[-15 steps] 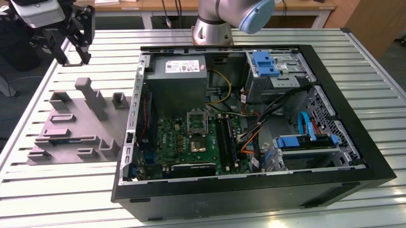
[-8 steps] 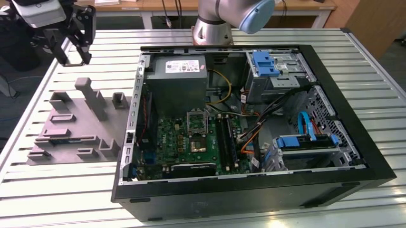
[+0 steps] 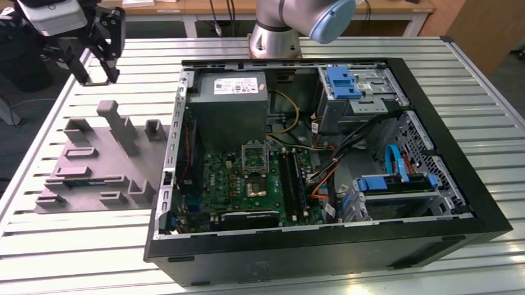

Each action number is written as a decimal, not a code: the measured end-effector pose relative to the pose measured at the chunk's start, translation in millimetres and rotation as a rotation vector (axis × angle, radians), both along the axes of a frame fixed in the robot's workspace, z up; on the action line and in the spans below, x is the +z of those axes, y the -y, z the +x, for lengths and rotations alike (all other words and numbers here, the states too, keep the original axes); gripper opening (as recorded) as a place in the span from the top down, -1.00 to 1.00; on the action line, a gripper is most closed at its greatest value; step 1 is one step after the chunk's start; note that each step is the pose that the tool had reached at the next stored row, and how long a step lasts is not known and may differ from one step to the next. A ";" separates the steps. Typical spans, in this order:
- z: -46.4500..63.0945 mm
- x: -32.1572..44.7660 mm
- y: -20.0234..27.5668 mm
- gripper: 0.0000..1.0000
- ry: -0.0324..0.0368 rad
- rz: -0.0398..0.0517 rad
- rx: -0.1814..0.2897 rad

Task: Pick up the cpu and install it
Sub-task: 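Pick up the cpu and move it towards the insertion slot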

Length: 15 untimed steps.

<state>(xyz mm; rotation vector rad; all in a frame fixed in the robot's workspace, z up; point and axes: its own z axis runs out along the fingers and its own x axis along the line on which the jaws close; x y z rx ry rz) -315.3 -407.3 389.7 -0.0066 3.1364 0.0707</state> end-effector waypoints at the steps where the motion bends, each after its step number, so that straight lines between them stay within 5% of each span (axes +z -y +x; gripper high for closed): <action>1: 0.2 0.0 0.0 0.06 0.0000 0.0000 0.000; 15: 3.7 0.0 0.0 0.06 0.0000 0.0000 0.000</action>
